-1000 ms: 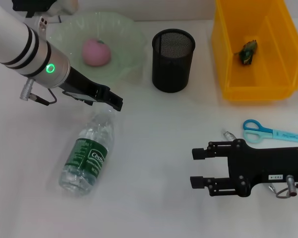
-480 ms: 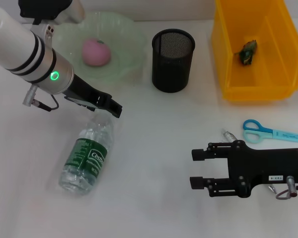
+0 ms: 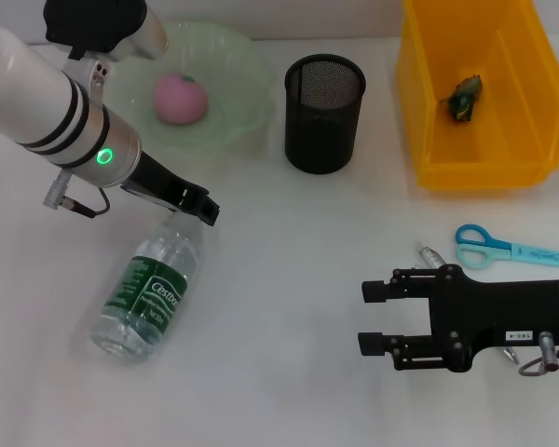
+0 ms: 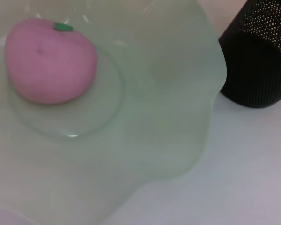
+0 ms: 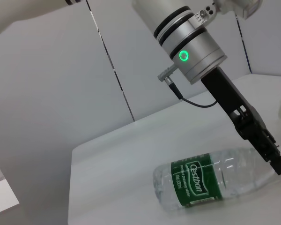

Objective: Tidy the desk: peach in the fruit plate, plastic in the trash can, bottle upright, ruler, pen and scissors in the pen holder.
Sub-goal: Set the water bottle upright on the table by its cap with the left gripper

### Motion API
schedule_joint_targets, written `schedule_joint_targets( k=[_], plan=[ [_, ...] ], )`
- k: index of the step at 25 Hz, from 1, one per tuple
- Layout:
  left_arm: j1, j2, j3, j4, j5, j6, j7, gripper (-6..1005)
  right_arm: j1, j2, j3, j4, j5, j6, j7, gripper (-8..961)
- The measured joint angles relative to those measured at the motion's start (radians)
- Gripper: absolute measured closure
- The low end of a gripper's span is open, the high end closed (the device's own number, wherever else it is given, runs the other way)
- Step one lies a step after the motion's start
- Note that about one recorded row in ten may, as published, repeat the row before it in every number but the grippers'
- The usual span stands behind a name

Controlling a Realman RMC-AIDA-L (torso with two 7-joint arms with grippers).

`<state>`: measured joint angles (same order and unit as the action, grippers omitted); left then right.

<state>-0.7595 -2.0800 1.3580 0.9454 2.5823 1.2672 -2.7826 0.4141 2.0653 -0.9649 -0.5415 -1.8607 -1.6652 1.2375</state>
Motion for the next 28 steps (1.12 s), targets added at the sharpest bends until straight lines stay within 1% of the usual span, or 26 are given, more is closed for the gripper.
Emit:
schedule_joint_targets(
  k=[2, 5, 7, 10, 11, 12, 13, 14, 17, 18, 19, 22, 24, 25, 26, 27, 28],
  plan=[
    [0.002, 0.0, 0.001, 0.004, -0.001, 0.001, 0.003, 524, 0.0, 0.0, 0.0, 0.0, 0.0, 0.001, 0.0, 273],
    [0.016, 0.0, 0.002, 0.031, -0.035, 0.018, 0.054, 532, -0.001, 0.001, 0.001, 0.0, 0.0, 0.003, -0.001, 273],
    [0.048, 0.004, 0.002, 0.091, -0.135, 0.047, 0.151, 538, -0.001, 0.001, 0.002, 0.0, 0.0, 0.005, -0.001, 273],
    [0.048, 0.004, 0.002, 0.091, -0.135, 0.047, 0.151, 543, -0.001, 0.001, 0.002, 0.0, 0.001, 0.007, -0.001, 273],
    [0.141, 0.009, -0.006, 0.209, -0.289, 0.054, 0.294, 545, -0.001, 0.001, 0.004, 0.0, 0.001, 0.01, -0.001, 273],
    [0.166, 0.009, -0.007, 0.233, -0.32, 0.049, 0.329, 546, -0.002, 0.001, 0.006, 0.0, 0.002, 0.015, -0.001, 274],
    [0.166, 0.009, -0.007, 0.233, -0.32, 0.049, 0.329, 547, -0.001, 0.001, 0.009, 0.0, 0.002, 0.021, -0.001, 274],
    [0.212, 0.01, -0.015, 0.268, -0.387, 0.039, 0.406, 547, -0.001, 0.001, 0.013, 0.001, 0.003, 0.027, 0.0, 274],
    [0.244, 0.011, -0.042, 0.274, -0.443, 0.036, 0.469, 550, 0.004, 0.001, 0.033, 0.013, 0.003, 0.04, 0.001, 274],
    [0.244, 0.011, -0.042, 0.274, -0.443, 0.036, 0.469, 550, 0.008, 0.001, 0.043, 0.022, 0.004, 0.047, 0.001, 274],
    [0.273, 0.011, -0.087, 0.271, -0.533, 0.037, 0.561, 551, 0.012, 0.002, 0.056, 0.032, 0.004, 0.057, 0.001, 274],
    [0.305, 0.011, -0.134, 0.266, -0.649, 0.041, 0.671, 552, 0.028, 0.009, 0.091, 0.06, 0.005, 0.088, 0.0, 274],
    [0.305, 0.011, -0.134, 0.266, -0.649, 0.041, 0.671, 553, 0.033, 0.014, 0.128, 0.075, 0.018, 0.096, -0.001, 275],
    [0.317, 0.012, -0.152, 0.259, -0.689, 0.041, 0.722, 554, 0.033, 0.016, 0.152, 0.088, 0.033, 0.099, -0.002, 275],
    [0.335, 0.013, -0.192, 0.22, -0.762, 0.042, 0.825, 554, 0.032, 0.018, 0.186, 0.115, 0.087, 0.105, -0.003, 275],
    [0.335, 0.013, -0.192, 0.22, -0.762, 0.042, 0.825, 555, 0.032, 0.018, 0.186, 0.115, 0.087, 0.105, -0.003, 275],
    [0.338, 0.013, -0.208, 0.196, -0.789, 0.046, 0.862, 555, 0.03, 0.018, 0.193, 0.127, 0.116, 0.107, -0.004, 275]
  ],
)
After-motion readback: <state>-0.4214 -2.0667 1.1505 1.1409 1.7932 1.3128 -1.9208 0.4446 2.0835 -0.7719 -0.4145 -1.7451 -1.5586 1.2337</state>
